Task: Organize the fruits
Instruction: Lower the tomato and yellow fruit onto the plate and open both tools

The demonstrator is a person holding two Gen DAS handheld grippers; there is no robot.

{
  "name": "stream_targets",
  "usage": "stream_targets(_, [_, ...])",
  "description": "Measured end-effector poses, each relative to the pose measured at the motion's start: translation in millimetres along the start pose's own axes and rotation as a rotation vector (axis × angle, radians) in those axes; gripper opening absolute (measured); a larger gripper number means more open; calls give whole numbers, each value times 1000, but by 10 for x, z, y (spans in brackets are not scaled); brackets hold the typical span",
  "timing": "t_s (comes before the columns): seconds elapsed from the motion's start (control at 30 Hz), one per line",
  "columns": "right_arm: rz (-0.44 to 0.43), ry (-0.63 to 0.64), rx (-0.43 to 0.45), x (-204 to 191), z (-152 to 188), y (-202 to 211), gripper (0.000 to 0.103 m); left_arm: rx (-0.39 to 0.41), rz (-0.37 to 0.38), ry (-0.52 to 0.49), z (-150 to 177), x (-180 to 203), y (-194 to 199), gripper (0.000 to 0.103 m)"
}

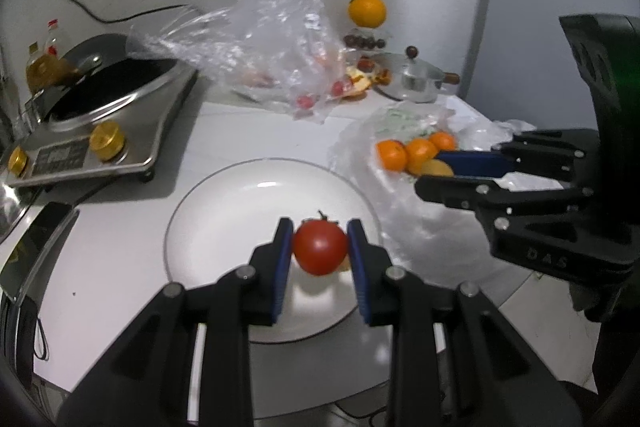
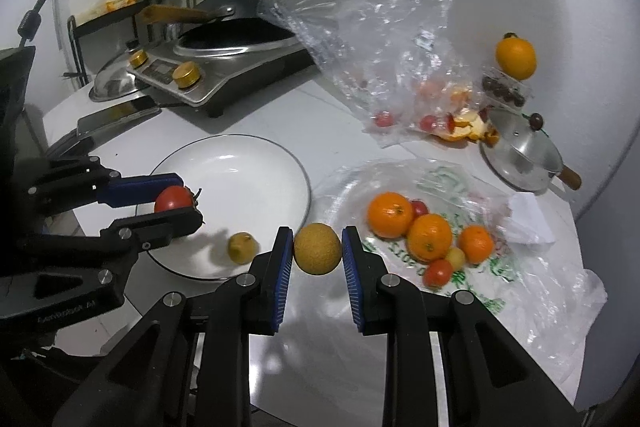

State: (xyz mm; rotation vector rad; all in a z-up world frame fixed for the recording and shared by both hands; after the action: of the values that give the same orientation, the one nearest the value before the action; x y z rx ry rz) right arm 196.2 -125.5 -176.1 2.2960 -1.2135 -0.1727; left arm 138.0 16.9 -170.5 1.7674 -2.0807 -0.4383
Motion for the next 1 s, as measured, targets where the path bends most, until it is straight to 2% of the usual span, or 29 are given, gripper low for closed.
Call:
stream_targets(0.67, [-115,37,-71,-583,-9,-531,27,-50,-77,68,226,-651,-128,28])
stream_targets(1.0, [-141,35,-108,-711,16,-739,27,-72,-65,76,261,-756,-214,28])
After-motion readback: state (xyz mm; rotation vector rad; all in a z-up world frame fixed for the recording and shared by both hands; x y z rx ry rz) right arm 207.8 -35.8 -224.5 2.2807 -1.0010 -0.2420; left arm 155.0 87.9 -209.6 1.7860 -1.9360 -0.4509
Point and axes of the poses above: each gripper's, at about its wrist camera, not at the fingertips, and y roughly against the way its jaws point, x to its right, z to its underside, the point moved 1 cm from there along -y, roughly the way its jaws point, and after that the axes turned 12 degrees about x, right-handed, at the moved point
